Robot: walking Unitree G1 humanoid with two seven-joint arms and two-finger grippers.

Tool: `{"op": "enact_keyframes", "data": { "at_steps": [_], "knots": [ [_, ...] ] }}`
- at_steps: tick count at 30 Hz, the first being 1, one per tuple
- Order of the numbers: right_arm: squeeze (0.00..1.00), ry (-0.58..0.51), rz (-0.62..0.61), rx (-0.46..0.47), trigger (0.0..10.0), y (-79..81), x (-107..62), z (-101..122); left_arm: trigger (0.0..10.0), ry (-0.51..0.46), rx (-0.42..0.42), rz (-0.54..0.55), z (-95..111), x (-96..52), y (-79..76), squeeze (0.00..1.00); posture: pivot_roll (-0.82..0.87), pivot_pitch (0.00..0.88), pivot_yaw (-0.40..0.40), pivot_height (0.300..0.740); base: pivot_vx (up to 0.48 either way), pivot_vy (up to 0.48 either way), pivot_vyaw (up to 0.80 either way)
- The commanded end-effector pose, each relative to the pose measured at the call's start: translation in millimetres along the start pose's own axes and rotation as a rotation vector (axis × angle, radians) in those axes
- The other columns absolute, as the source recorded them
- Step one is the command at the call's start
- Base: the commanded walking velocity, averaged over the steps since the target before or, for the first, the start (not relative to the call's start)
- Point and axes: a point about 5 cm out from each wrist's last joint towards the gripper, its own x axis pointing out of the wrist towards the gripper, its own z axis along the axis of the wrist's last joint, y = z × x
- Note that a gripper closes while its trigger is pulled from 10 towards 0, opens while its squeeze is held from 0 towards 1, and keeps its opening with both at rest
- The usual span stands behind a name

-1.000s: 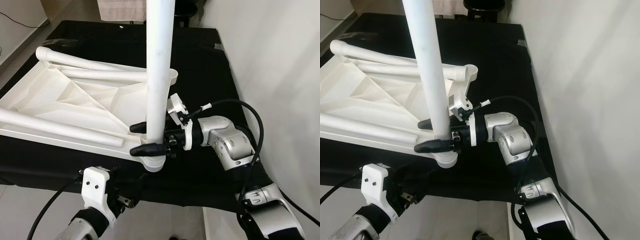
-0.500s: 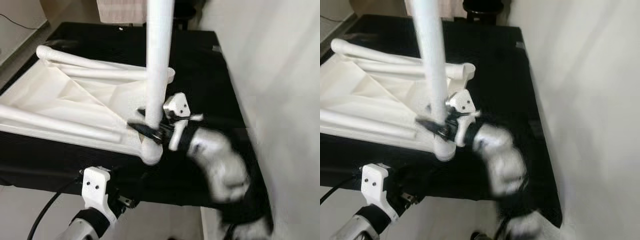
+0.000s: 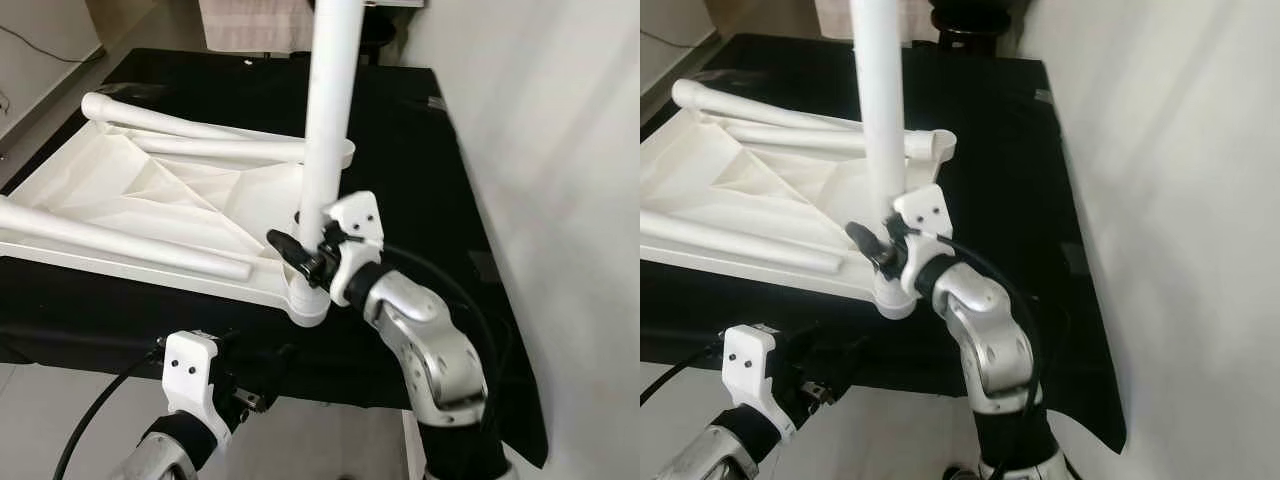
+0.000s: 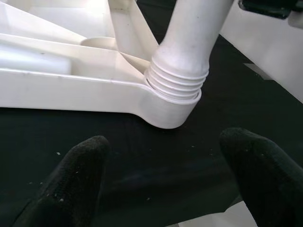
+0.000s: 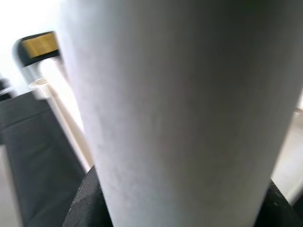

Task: Building children table

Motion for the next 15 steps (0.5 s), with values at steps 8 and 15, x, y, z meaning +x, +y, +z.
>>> {"op": "enact_keyframes", "data": {
  "at_steps": [8,15],
  "knots": [
    [1.00,0.023,0.437,0.008,10.0,-15.2,13.0,-1.6,10.0,0.006,-0.019,-0.006,-1.9,-2.8,-5.0,0.00,0.01,0.236,-0.085,0.740,0.000,0.000,0.00],
    [0.00,0.025,0.673,-0.087,10.0,-23.2,17.2,9.6,10.0,0.004,-0.021,-0.003,-0.3,-5.5,-7.3,0.00,0.04,0.257,-0.087,0.740,0.000,0.000,0.00]
  ]
}}
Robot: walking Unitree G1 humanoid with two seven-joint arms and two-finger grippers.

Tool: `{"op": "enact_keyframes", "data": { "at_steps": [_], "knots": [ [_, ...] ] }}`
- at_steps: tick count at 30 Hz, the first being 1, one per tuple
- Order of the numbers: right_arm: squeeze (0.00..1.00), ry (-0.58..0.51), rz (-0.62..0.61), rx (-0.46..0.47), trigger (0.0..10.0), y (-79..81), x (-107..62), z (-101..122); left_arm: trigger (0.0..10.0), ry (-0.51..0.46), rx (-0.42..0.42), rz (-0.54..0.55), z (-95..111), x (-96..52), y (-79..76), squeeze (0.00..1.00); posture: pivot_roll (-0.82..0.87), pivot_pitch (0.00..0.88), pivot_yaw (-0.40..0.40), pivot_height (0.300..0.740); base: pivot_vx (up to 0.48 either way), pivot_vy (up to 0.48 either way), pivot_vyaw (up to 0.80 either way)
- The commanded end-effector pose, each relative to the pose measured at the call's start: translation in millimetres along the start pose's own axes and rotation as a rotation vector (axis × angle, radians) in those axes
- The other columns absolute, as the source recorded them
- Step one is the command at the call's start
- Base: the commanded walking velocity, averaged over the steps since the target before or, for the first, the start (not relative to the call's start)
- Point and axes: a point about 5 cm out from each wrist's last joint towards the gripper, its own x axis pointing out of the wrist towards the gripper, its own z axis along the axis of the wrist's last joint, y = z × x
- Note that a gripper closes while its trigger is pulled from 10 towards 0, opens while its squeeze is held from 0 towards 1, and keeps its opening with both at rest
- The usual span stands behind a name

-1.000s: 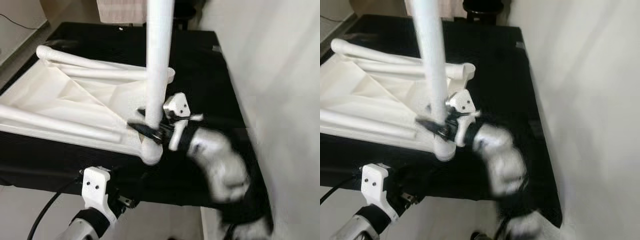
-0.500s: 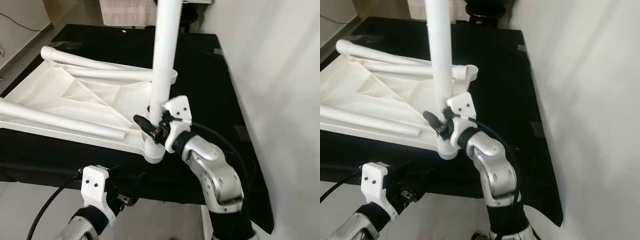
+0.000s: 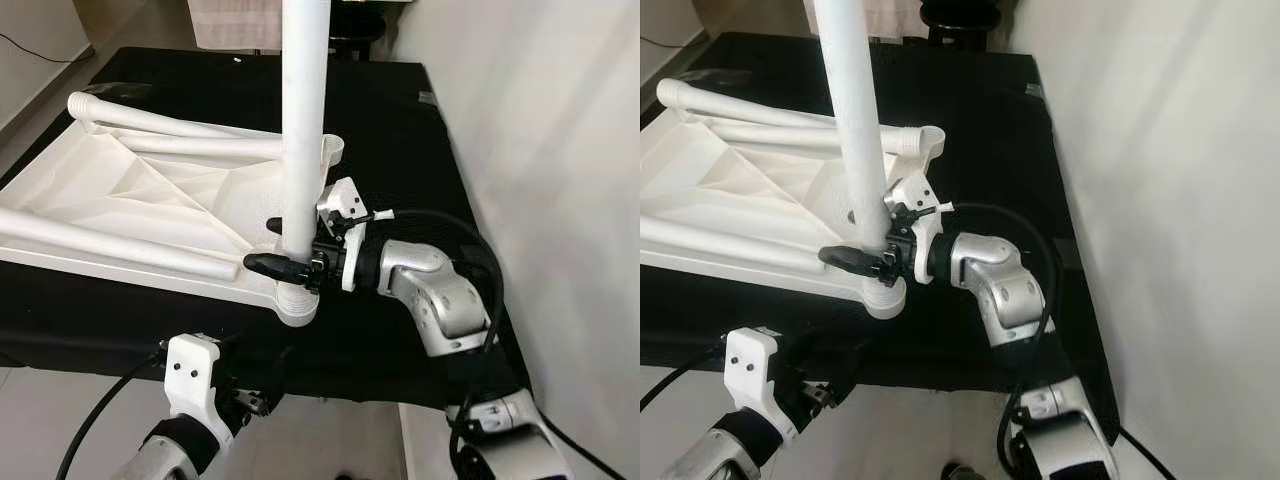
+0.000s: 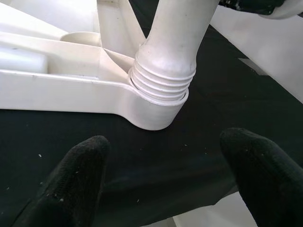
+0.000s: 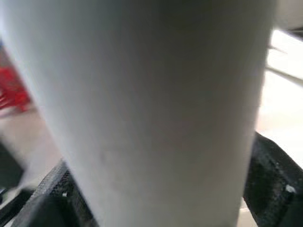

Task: Building children table

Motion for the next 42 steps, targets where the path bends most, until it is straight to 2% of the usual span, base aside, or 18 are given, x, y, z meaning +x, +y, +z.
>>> {"op": "enact_keyframes", "data": {
  "at_steps": [1,6,9,12,13,14,15,20,24,28,33,34,36,37,38,40,41,42],
  "knots": [
    [0.00,-0.004,0.153,-0.037,10.0,3.4,6.6,6.7,10.0,0.006,-0.012,0.000,0.2,-3.9,-3.5,0.00,0.04,0.257,-0.087,0.740,0.000,0.000,0.00],
    [0.00,-0.001,0.231,-0.058,10.0,0.2,5.3,14.1,10.0,0.011,-0.010,-0.001,0.4,-5.5,-3.7,0.00,0.06,0.264,-0.076,0.740,0.000,0.000,0.00],
    [0.00,0.028,0.365,-0.055,10.0,-4.0,-1.0,18.0,10.0,0.016,-0.010,-0.004,0.3,-6.4,-4.4,0.00,0.06,0.267,-0.078,0.740,0.000,0.000,0.00],
    [0.00,0.041,0.392,-0.056,10.0,-5.4,-3.0,17.3,10.0,0.016,-0.010,-0.004,0.3,-6.4,-4.6,0.00,0.06,0.267,-0.078,0.740,0.000,0.000,0.00],
    [0.00,0.049,0.413,-0.058,8.2,-7.2,-4.2,16.6,10.0,0.017,-0.010,-0.004,0.4,-6.5,-4.8,0.00,0.06,0.267,-0.078,0.740,0.000,0.000,0.00],
    [0.00,0.049,0.413,-0.058,8.2,-7.2,-4.2,16.6,10.0,0.017,-0.010,-0.004,0.4,-6.5,-4.8,0.00,0.06,0.267,-0.078,0.740,0.000,0.000,0.00],
    [0.00,0.060,0.426,-0.053,0.0,-9.2,-5.8,15.2,10.0,0.017,-0.010,-0.004,0.6,-6.8,-5.1,0.00,0.06,0.275,-0.079,0.740,0.000,0.000,0.00],
    [0.00,0.084,0.423,-0.044,0.0,-12.0,-7.6,8.7,10.0,0.019,-0.009,-0.003,1.1,-7.6,-5.5,0.00,0.06,0.277,-0.077,0.740,0.000,0.000,0.00],
    [0.00,0.099,0.336,-0.042,0.0,-15.3,-8.2,-1.8,10.0,0.019,-0.008,-0.002,1.4,-7.6,-5.4,0.00,0.06,0.278,-0.076,0.740,0.000,0.000,0.00],
    [0.00,0.136,0.012,0.012,0.0,-22.9,-37.5,-29.1,10.0,0.016,-0.002,0.000,1.6,-7.0,-4.5,0.00,0.03,0.272,-0.075,0.740,0.000,0.000,0.00],
    [0.00,0.148,-0.132,0.037,0.0,-20.4,-50.6,-37.1,10.0,0.013,0.017,0.006,2.0,-8.0,-3.2,0.00,0.02,0.270,-0.077,0.740,0.000,0.000,0.00],
    [0.00,0.166,-0.324,0.082,0.0,-12.8,-58.0,-47.6,10.0,0.016,0.047,0.020,2.5,-10.6,-2.4,0.00,0.02,0.265,-0.079,0.740,0.000,0.000,0.00],
    [0.00,0.166,-0.324,0.082,0.0,-12.8,-58.0,-47.6,10.0,0.016,0.047,0.020,2.5,-10.6,-2.4,0.00,0.02,0.265,-0.079,0.740,0.000,0.000,0.00],
    [0.00,0.215,-0.617,0.133,0.0,0.0,-68.0,-61.3,10.0,0.016,0.073,0.026,3.7,-14.4,-3.5,0.00,0.02,0.263,-0.073,0.740,0.000,0.000,0.00],
    [0.00,0.244,-0.783,0.179,0.0,22.2,-73.7,-71.1,10.0,0.017,0.097,0.015,4.9,-19.3,-7.0,0.00,0.00,0.256,-0.051,0.740,0.000,0.000,0.00],
    [0.00,0.244,-0.783,0.179,0.0,22.2,-73.7,-71.1,10.0,0.017,0.097,0.015,4.9,-19.3,-7.0,0.00,0.00,0.256,-0.051,0.740,0.000,0.000,0.00],
    [0.00,0.253,-0.869,0.220,0.0,38.5,-74.8,-75.6,10.0,0.020,0.117,-0.005,5.5,-23.1,-11.0,0.00,-0.01,0.248,-0.043,0.740,0.000,0.000,0.00],
    [0.00,0.247,-0.878,0.233,0.0,46.3,-70.9,-76.6,10.0,0.021,0.131,-0.026,5.9,-25.3,-14.3,0.00,-0.01,0.243,-0.040,0.740,0.000,0.000,0.00]
  ]
}}
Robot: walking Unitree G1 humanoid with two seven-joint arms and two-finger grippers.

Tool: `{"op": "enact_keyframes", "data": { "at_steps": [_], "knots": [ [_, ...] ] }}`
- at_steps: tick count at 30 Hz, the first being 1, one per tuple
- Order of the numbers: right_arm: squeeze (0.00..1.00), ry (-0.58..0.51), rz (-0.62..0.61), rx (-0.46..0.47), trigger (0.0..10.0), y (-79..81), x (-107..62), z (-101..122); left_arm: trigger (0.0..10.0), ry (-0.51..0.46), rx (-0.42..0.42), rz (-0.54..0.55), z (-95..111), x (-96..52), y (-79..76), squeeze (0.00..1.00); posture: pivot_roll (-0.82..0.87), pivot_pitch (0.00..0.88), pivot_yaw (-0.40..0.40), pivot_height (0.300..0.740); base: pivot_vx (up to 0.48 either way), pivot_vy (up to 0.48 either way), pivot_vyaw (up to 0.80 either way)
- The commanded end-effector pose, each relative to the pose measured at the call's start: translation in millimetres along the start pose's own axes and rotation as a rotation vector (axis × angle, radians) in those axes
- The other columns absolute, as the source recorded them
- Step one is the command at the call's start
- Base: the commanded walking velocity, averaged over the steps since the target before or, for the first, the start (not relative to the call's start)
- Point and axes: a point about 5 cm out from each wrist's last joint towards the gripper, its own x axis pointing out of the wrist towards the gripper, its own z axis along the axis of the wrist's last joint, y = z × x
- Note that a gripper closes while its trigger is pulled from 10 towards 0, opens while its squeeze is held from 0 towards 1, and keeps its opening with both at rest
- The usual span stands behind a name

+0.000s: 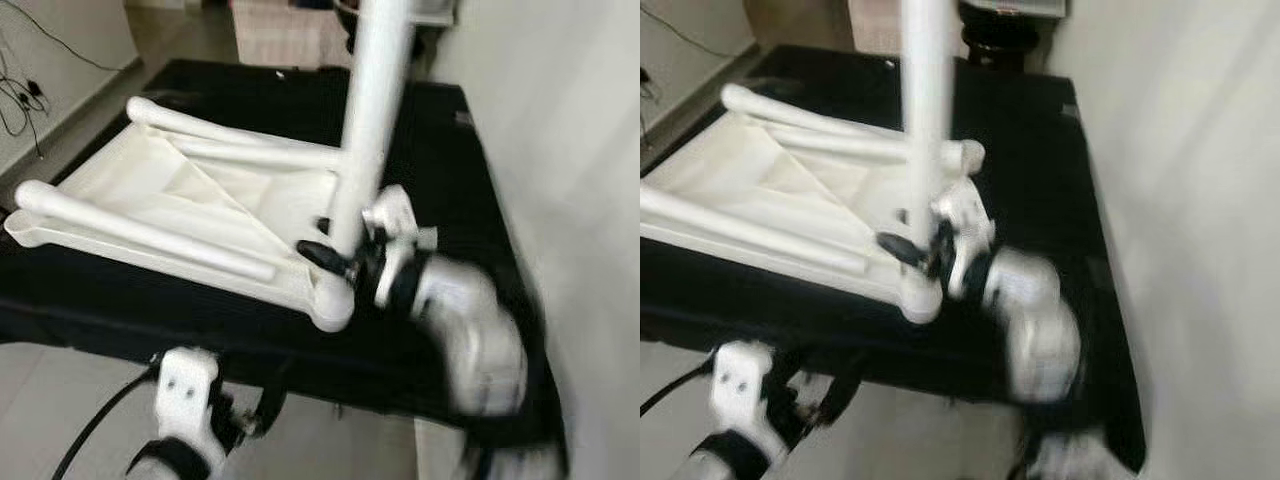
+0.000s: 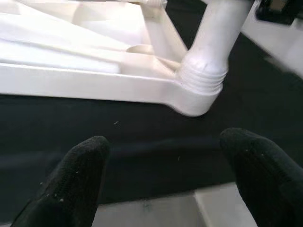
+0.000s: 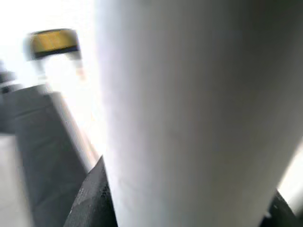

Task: Building children table

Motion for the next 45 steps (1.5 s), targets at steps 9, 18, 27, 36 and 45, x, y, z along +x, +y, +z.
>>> {"op": "enact_keyframes", "data": {
  "at_steps": [9,18,27,36,45],
  "knots": [
    [1.00,0.151,0.130,0.100,10.0,-2.6,15.8,-33.2,10.0,-0.018,0.062,-0.097,-0.3,-3.5,-17.6,0.00,0.00,0.178,-0.030,0.740,0.000,0.000,0.00],
    [0.00,0.106,0.518,0.029,10.0,-2.8,18.1,-15.1,10.0,-0.029,0.050,-0.110,-9.0,2.7,-19.9,0.00,0.00,0.142,-0.049,0.740,0.000,0.000,0.00],
    [0.00,0.116,0.740,-0.013,10.0,-2.0,22.6,-14.7,10.0,-0.028,0.056,-0.137,-14.7,7.8,-19.1,0.00,0.02,0.123,-0.047,0.740,0.000,0.000,0.00],
    [0.00,0.092,0.845,0.033,0.0,-16.3,25.2,-14.9,10.0,-0.032,0.024,-0.166,-19.6,11.3,-20.1,0.00,0.02,0.113,-0.046,0.740,0.000,0.000,0.00],
    [0.00,0.151,0.386,0.032,0.0,-28.3,16.6,-31.6,10.0,-0.042,0.013,-0.173,-19.2,11.2,-19.6,0.00,0.01,0.131,-0.052,0.740,0.000,0.000,0.00]
  ]
}}
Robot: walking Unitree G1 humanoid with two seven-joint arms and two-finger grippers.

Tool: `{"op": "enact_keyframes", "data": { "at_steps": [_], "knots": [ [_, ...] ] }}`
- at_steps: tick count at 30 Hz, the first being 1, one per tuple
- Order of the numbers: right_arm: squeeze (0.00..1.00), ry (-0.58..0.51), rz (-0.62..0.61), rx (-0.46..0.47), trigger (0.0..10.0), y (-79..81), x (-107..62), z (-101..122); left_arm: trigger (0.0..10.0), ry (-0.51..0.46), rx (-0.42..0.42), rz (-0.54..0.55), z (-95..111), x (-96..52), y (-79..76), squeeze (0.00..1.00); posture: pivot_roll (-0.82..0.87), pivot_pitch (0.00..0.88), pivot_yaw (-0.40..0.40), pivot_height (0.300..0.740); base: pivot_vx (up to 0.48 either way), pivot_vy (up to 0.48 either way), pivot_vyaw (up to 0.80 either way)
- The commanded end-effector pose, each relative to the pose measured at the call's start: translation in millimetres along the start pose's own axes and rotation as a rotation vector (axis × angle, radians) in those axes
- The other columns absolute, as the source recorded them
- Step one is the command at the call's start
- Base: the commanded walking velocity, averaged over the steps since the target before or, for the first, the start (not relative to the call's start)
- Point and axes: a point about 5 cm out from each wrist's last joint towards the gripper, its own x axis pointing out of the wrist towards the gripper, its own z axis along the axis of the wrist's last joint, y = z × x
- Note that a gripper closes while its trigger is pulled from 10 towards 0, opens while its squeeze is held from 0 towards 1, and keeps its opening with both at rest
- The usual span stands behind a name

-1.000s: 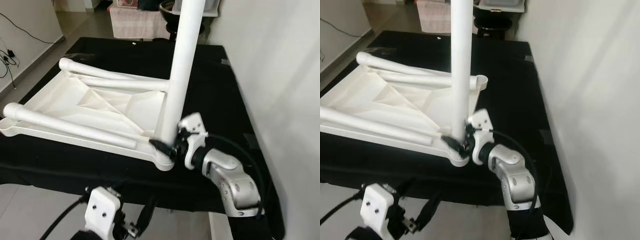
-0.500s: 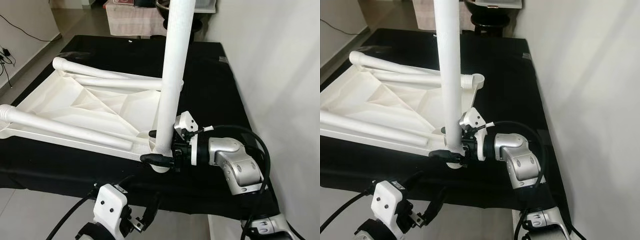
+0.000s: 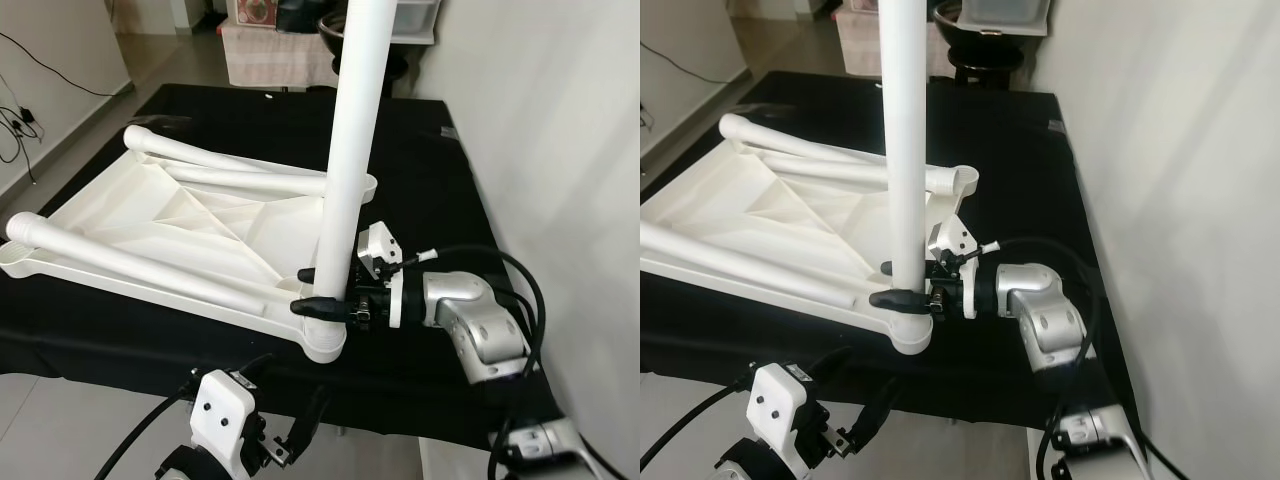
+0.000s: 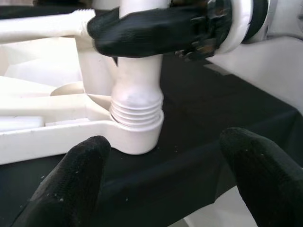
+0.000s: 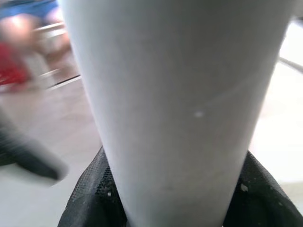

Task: Building children table

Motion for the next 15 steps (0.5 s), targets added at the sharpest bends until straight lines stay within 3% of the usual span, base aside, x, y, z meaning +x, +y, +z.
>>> {"op": "enact_keyframes", "data": {
  "at_steps": [1,2,4,5,6,11,12,13,14,15],
  "knots": [
    [0.00,0.048,-0.398,0.061,0.0,-9.4,-11.3,-14.0,10.0,0.009,-0.023,0.003,-3.3,-1.8,-0.3,0.00,0.00,0.141,-0.049,0.740,0.000,0.000,0.00],
    [0.00,0.062,-0.550,0.100,0.0,0.8,-16.1,-21.0,10.0,0.007,-0.022,0.005,-2.7,-2.3,0.9,0.00,0.00,0.144,-0.047,0.740,0.000,0.000,0.00],
    [0.00,0.058,-0.633,0.114,0.0,26.0,-17.0,-23.2,10.0,0.004,-0.022,0.007,-1.7,-2.5,2.7,0.00,-0.02,0.148,-0.033,0.740,0.000,0.000,0.00],
    [0.00,0.058,-0.633,0.114,0.0,26.0,-17.0,-23.2,10.0,0.004,-0.022,0.007,-1.7,-2.5,2.7,0.00,-0.02,0.148,-0.033,0.740,0.000,0.000,0.00],
    [0.00,0.039,-0.568,0.124,0.0,36.2,-9.2,-21.3,10.0,0.003,-0.021,0.005,-1.8,-1.9,3.3,0.00,-0.02,0.141,-0.026,0.740,0.000,0.000,0.00],
    [0.00,0.021,-0.480,0.142,0.0,41.4,5.1,-21.6,10.0,0.002,-0.025,-0.007,-2.3,0.6,4.9,0.00,-0.01,0.134,-0.030,0.740,0.000,0.000,0.00],
    [0.00,0.022,-0.437,0.138,6.3,41.9,8.9,-20.9,10.0,0.002,-0.026,-0.007,-2.5,0.9,5.2,0.00,-0.01,0.133,-0.031,0.740,0.000,0.000,0.00],
    [0.00,0.022,-0.437,0.138,6.3,41.9,8.9,-20.9,10.0,0.002,-0.026,-0.007,-2.5,0.9,5.2,0.00,-0.01,0.133,-0.031,0.740,0.000,0.000,0.00],
    [0.00,0.009,-0.380,0.138,10.0,43.0,12.8,-17.5,10.0,0.000,-0.026,-0.003,-2.5,1.1,5.6,0.00,-0.01,0.133,-0.032,0.740,0.000,0.000,0.00],
    [0.00,0.009,-0.380,0.138,10.0,43.0,12.8,-17.5,10.0,0.000,-0.026,-0.003,-2.5,1.1,5.6,0.00,-0.01,0.133,-0.032,0.740,0.000,0.000,0.00]
  ]
}}
